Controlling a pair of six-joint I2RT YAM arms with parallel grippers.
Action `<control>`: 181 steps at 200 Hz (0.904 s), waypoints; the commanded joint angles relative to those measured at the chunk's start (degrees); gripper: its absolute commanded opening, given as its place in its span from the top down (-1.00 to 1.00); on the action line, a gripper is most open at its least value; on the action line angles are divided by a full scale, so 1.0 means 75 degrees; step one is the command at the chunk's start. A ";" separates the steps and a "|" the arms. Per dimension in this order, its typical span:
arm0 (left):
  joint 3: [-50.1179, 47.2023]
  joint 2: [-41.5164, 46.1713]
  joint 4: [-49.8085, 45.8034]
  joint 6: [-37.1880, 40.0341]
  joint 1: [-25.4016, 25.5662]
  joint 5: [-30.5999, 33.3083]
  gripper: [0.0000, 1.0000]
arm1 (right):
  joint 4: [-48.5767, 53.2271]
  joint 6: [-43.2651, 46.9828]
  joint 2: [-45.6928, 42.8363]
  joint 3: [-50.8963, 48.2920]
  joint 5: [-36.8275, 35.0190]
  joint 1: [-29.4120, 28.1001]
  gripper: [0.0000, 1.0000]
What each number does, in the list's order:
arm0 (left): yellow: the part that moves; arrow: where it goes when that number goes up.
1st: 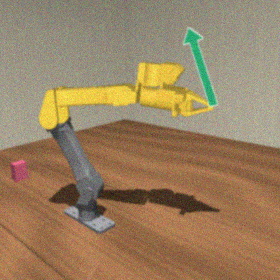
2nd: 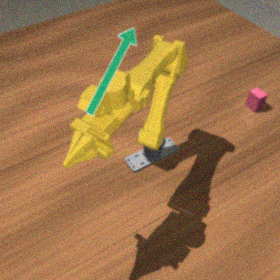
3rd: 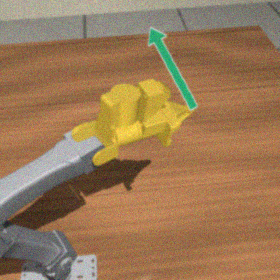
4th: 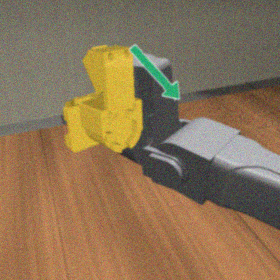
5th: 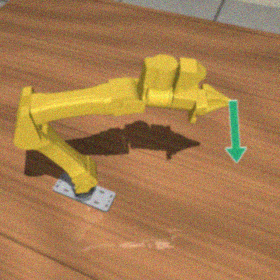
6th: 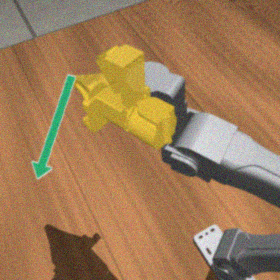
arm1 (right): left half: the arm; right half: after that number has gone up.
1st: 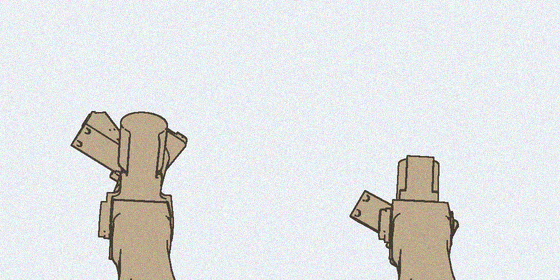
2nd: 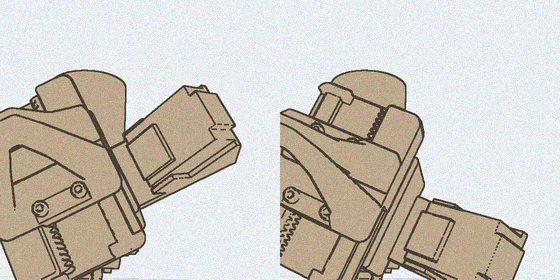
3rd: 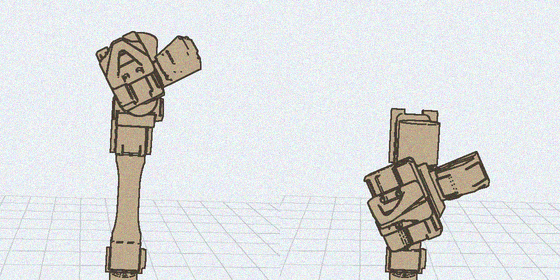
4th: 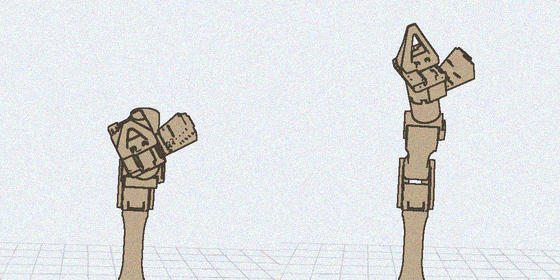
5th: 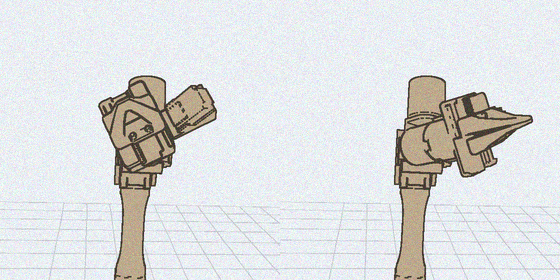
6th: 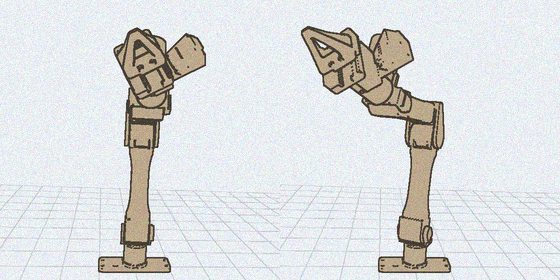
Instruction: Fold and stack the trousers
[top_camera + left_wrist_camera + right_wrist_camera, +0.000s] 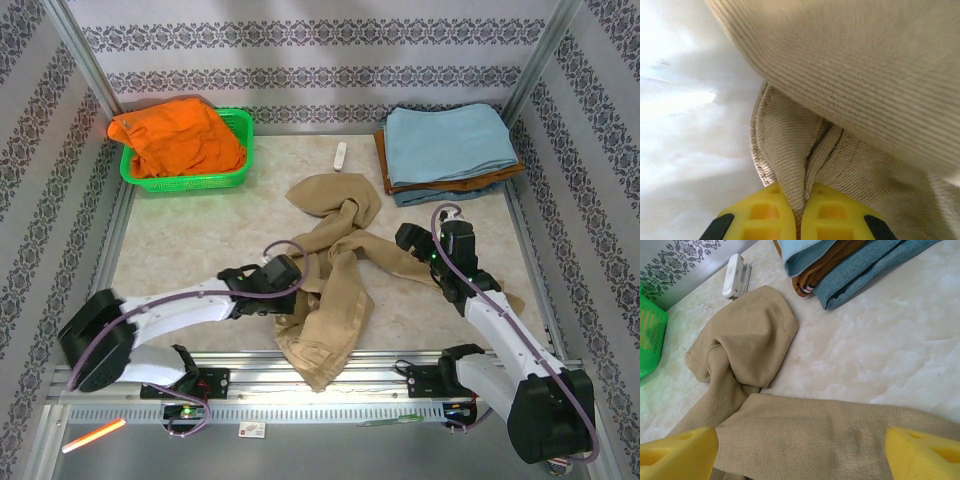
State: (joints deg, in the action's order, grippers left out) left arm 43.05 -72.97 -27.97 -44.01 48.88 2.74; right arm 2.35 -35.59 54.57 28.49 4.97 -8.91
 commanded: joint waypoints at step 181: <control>0.2328 0.0751 -0.1586 0.1112 -0.7550 -0.1147 -0.82 | 0.1460 -0.0560 -0.0522 -0.0064 0.1103 -0.0128 -0.72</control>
State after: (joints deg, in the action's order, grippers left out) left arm 59.16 -69.52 -42.94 -32.64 -7.62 -0.73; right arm 9.32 -37.58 51.46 29.08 8.51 -9.17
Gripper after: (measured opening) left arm 0.732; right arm 0.860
